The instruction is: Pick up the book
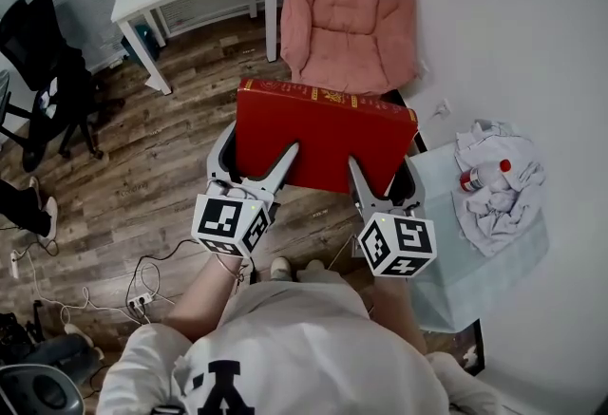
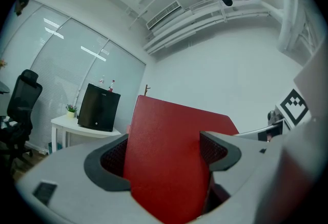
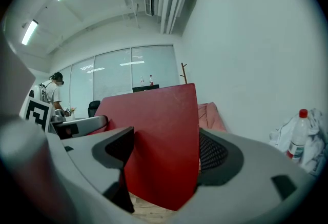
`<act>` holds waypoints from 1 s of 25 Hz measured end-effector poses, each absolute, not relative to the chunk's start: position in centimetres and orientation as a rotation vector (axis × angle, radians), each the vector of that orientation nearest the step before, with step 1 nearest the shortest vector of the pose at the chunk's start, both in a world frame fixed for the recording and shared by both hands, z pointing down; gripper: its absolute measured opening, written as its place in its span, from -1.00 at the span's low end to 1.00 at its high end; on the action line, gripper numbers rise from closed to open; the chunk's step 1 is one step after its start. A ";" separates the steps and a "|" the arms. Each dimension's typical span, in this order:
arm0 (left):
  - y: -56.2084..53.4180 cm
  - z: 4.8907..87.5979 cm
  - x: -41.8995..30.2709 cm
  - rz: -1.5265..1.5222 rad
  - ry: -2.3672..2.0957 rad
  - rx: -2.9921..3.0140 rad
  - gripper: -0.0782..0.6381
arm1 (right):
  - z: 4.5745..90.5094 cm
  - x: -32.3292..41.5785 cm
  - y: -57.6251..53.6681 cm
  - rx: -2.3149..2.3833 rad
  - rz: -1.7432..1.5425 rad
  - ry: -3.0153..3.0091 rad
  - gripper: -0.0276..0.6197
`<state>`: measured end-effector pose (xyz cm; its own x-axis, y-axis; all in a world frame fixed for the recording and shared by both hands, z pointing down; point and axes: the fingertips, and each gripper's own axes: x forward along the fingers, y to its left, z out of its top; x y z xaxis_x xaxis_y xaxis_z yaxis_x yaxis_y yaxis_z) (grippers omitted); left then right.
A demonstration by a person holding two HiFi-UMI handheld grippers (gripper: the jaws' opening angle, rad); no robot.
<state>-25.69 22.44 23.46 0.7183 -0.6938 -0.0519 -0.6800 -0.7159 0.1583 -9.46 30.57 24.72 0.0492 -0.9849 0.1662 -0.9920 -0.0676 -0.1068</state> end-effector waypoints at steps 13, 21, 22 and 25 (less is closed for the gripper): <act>23.8 24.4 -24.6 -0.117 -1.072 2.786 0.36 | 25.7 -8.7 32.3 2.267 0.332 -2.091 0.26; 24.1 24.4 -24.2 -0.123 -1.070 2.795 0.36 | 25.7 -8.3 32.7 2.276 0.322 -2.097 0.26; 24.1 24.3 -24.3 -0.123 -1.071 2.795 0.36 | 25.7 -8.4 32.6 2.275 0.320 -2.098 0.26; 24.1 24.2 -24.4 -0.123 -1.074 2.797 0.36 | 25.6 -8.5 32.6 2.272 0.321 -2.103 0.26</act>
<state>-24.41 24.15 24.22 0.7413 -0.6707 -0.0254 -0.6590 -0.7345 0.1621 -8.47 32.64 25.60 0.0658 -0.9832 0.1702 -0.9892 -0.0867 -0.1185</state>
